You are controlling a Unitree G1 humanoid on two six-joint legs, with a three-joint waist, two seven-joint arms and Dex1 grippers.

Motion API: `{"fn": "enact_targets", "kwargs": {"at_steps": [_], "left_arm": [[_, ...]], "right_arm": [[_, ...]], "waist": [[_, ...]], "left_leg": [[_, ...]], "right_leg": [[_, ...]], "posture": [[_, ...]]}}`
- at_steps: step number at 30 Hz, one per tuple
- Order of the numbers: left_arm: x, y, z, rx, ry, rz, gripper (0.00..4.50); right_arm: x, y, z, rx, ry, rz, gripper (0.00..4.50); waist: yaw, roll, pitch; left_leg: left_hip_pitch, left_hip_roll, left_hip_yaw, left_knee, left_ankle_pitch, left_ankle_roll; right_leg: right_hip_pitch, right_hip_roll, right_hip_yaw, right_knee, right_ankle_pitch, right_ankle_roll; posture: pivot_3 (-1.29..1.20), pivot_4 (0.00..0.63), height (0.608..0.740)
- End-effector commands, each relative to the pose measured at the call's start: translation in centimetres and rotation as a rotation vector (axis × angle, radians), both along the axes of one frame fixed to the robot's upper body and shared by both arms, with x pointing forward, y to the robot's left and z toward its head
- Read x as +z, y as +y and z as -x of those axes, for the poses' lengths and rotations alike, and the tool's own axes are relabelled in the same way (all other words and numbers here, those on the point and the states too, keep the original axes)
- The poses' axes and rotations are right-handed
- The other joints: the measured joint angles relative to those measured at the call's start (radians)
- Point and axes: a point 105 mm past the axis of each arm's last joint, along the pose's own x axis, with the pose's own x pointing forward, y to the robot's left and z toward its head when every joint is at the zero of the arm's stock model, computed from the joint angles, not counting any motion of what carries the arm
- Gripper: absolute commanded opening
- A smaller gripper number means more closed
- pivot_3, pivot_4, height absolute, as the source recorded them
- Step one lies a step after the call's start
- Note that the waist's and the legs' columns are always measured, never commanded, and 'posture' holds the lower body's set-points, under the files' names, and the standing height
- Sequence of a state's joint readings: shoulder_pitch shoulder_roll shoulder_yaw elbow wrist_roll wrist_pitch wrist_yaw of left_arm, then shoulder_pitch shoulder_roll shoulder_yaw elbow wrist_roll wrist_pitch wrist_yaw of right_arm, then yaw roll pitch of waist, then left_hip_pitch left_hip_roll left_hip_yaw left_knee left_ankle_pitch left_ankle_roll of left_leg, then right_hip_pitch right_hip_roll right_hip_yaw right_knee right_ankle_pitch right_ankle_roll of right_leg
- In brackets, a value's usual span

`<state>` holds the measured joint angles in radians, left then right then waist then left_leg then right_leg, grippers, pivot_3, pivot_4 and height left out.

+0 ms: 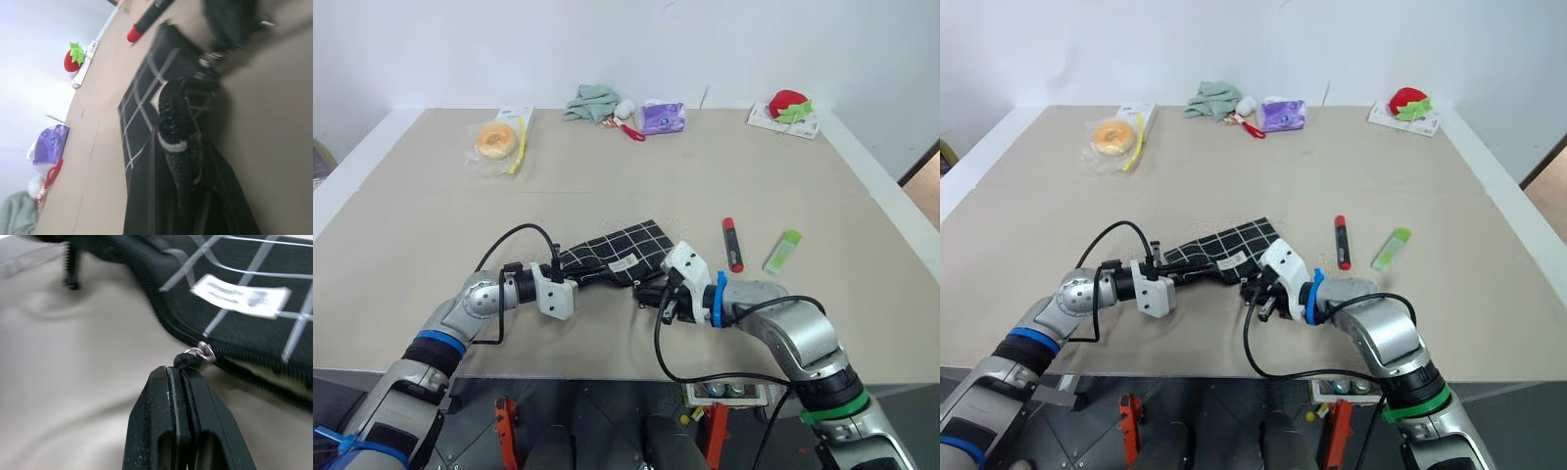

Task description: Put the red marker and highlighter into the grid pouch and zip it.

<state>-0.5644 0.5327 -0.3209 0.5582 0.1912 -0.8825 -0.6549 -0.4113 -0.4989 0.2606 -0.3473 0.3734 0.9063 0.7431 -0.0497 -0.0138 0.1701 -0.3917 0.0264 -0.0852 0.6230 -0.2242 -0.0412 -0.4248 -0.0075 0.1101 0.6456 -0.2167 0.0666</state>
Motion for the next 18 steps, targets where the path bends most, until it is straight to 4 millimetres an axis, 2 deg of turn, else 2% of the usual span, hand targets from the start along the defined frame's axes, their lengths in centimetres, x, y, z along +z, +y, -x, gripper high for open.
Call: {"fn": "enact_targets", "kwargs": {"at_steps": [1, 7, 9, 11, 12, 13, 14, 16, 17, 18], "left_arm": [[0.6, 0.0, -0.1, 0.009, 0.003, 0.016, 0.0], [0.9, -0.2, 0.0, 0.006, 0.014, 0.031, 0.0], [1.0, -0.1, 0.0, 0.009, 0.014, 0.034, 0.0], [1.1, 0.3, -0.2, 0.027, 0.02, 0.041, 0.0], [1.2, 0.6, -0.4, 0.041, 0.026, 0.051, 0.0], [1.3, 0.9, -0.5, 0.054, 0.031, 0.062, 0.0], [1.4, 1.0, -0.6, 0.065, 0.035, 0.072, 0.0], [1.5, 1.2, -0.8, 0.078, 0.04, 0.086, 0.0], [1.7, 1.2, -0.9, 0.083, 0.041, 0.094, 0.0], [1.8, 1.2, -0.9, 0.086, 0.041, 0.102, 0.0]], "right_arm": [[2.3, 2.4, 1.9, 0.135, -0.047, -0.088, 0.2], [2.5, 2.4, 1.3, 0.11, -0.063, -0.088, 0.2], [2.5, 1.5, 0.6, 0.069, -0.079, -0.076, 0.2], [3.6, -0.1, -0.7, -0.021, -0.122, -0.113, 0.2], [4.7, -1.0, -1.1, -0.054, -0.14, -0.156, 0.74], [5.8, -1.7, -1.4, -0.078, -0.16, -0.194, 1.01], [6.8, -2.3, -1.8, -0.105, -0.184, -0.231, 1.62], [8.8, -3.4, -2.3, -0.151, -0.218, -0.31, 2.34], [9.6, -3.9, -2.5, -0.176, -0.232, -0.341, 3.03], [10.2, -4.6, -2.9, -0.21, -0.25, -0.358, 3.46]], "waist": [[0.0, -0.001, 0.0], [0.0, -0.001, 0.0], [0.0, -0.001, 0.0], [0.0, -0.001, 0.0], [0.0, -0.001, 0.0], [0.0, -0.001, 0.001], [0.0, -0.001, 0.001], [-0.001, -0.001, 0.001], [0.0, -0.001, 0.001], [0.0, -0.001, 0.001]], "left_leg": [[0.0, 0.0, 0.0, 0.0, 0.0, 0.0], [0.0, 0.0, 0.0, 0.001, 0.0, 0.0], [0.0, 0.0, 0.0, 0.001, 0.0, 0.0], [0.0, 0.0, 0.0, 0.001, 0.0, 0.0], [0.0, 0.0, 0.0, 0.001, 0.0, 0.0], [0.0, 0.0, 0.0, 0.001, 0.0, 0.0], [0.0, 0.0, 0.0, 0.001, 0.0, 0.0], [0.0, 0.0, 0.0, 0.001, 0.0, 0.0], [0.0, 0.0, 0.0, 0.001, 0.0, 0.0], [0.0, 0.0, 0.0, 0.001, 0.0, 0.0]], "right_leg": [[0.0, 0.0, 0.0, 0.0, 0.0, 0.0], [0.0, 0.0, 0.0, 0.0, 0.0, 0.0], [0.0, 0.0, 0.0, 0.0, 0.0, 0.0], [0.0, 0.0, 0.0, 0.0, 0.0, 0.0], [0.0, 0.0, 0.0, 0.0, 0.0, 0.0], [0.0, 0.0, 0.0, 0.0, 0.0, 0.0], [0.0, 0.0, 0.0, 0.0, 0.0, 0.0], [0.0, 0.0, 0.0, 0.0, 0.0, 0.0], [0.0, 0.0, 0.0, 0.0, 0.001, 0.0], [0.0, 0.0, 0.0, 0.0, 0.001, 0.0]], "posture": [[0.0, 0.15, 0.739], [0.0, 0.15, 0.739], [0.0, 0.15, 0.739], [0.0, 0.15, 0.739], [0.0, 0.15, 0.739], [0.0, 0.15, 0.739], [0.0, 0.15, 0.739], [0.0, 0.15, 0.739], [0.0, 0.15, 0.739], [0.0, 0.15, 0.739]]}}
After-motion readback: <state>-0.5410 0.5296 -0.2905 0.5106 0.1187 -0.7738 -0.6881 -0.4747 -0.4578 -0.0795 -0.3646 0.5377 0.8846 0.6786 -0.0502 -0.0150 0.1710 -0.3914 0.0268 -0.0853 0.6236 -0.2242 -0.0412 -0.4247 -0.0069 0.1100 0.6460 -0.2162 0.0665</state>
